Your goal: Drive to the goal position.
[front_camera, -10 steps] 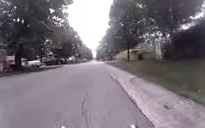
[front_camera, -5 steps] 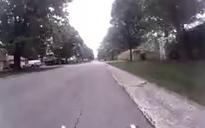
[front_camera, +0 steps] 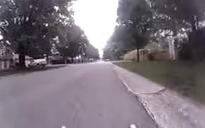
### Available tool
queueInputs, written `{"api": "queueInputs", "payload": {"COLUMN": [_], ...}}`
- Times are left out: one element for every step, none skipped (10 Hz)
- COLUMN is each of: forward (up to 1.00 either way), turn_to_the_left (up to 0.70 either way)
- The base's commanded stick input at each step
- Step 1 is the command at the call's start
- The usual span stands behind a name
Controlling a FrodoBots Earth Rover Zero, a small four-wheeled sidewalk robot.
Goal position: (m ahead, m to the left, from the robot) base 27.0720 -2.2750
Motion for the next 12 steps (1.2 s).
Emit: {"api": "queueInputs", "payload": {"forward": [1.00,1.00,1.00,1.00,1.00,1.00,1.00,1.00,1.00,1.00,1.00,1.00], "turn_to_the_left": [0.00,0.00,0.00,0.00,0.00,0.00,0.00,0.00,0.00,0.00,0.00,0.00]}}
